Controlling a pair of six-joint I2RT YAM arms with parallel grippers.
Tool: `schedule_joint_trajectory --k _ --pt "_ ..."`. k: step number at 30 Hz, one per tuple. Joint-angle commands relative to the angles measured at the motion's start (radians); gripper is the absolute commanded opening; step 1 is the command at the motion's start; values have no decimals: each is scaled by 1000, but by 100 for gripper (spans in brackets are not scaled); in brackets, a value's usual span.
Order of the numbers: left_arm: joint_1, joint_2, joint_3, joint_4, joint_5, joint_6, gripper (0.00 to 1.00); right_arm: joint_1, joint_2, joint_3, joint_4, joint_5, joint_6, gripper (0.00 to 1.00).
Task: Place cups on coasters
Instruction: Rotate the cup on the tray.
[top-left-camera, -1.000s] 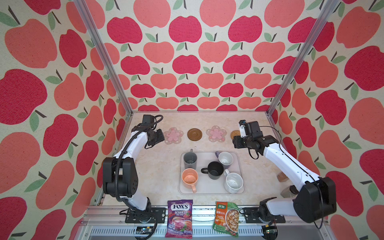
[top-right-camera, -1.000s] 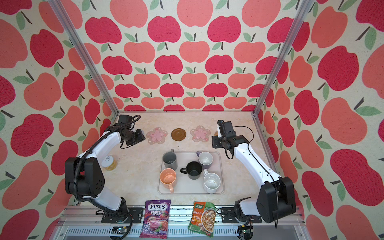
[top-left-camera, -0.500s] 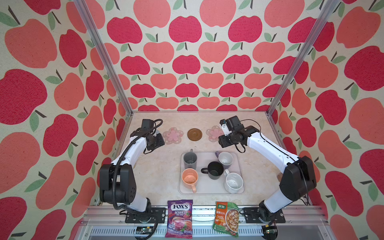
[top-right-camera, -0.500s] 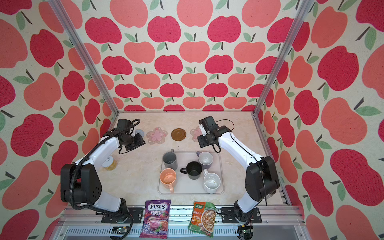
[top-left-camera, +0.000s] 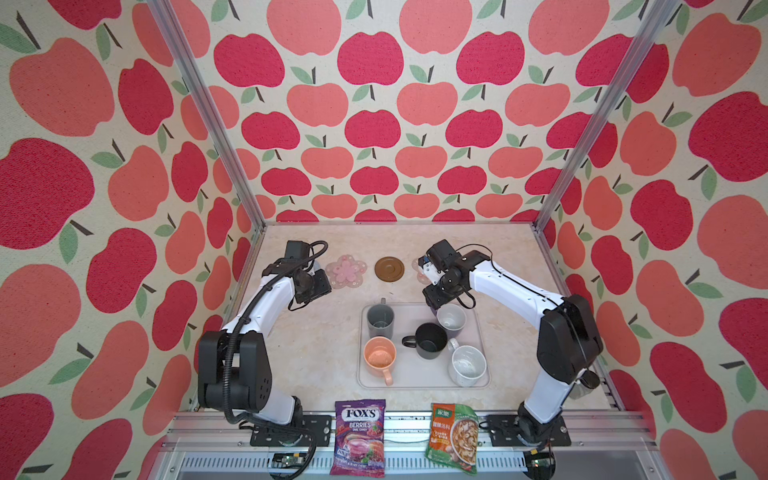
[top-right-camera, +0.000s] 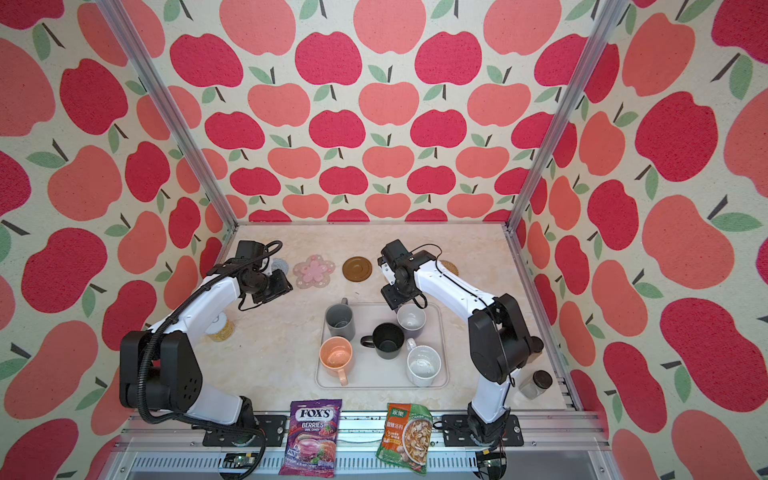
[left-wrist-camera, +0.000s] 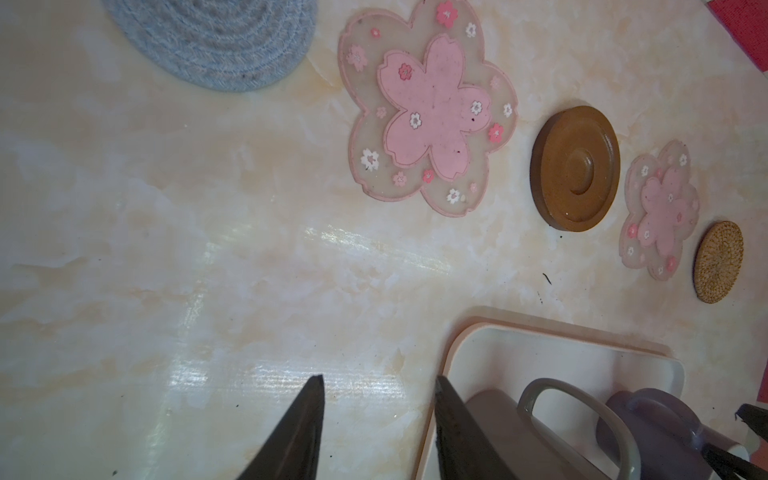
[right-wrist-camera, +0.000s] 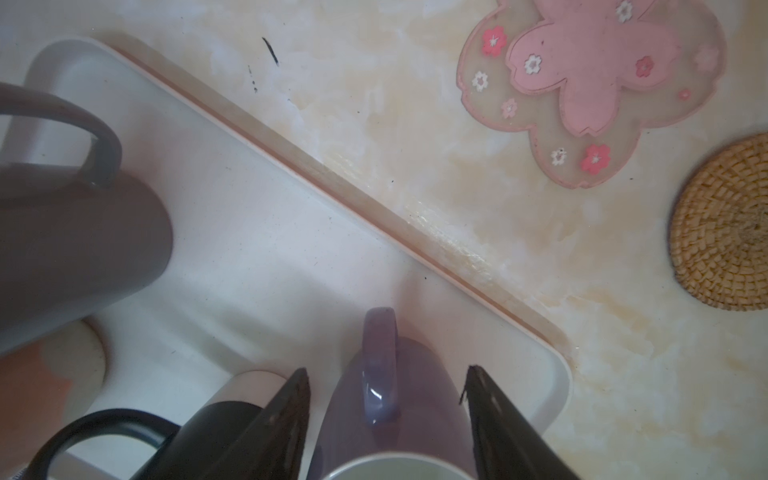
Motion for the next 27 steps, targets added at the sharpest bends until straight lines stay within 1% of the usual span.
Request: schedule_joint_trajectory --k 1,7,14,27 --pt "-9 -34 -7 -12 4 -2 46 8 32 36 -65 11 -42 62" --pt "-19 -46 -14 -20 -5 -7 46 8 79 62 -68 2 -51 62" --pt "-21 -58 -20 -30 -16 -8 46 8 164 106 -122 101 -55 61" --pt "-36 -61 -16 -30 -18 -15 46 -59 98 41 -56 121 15 60"
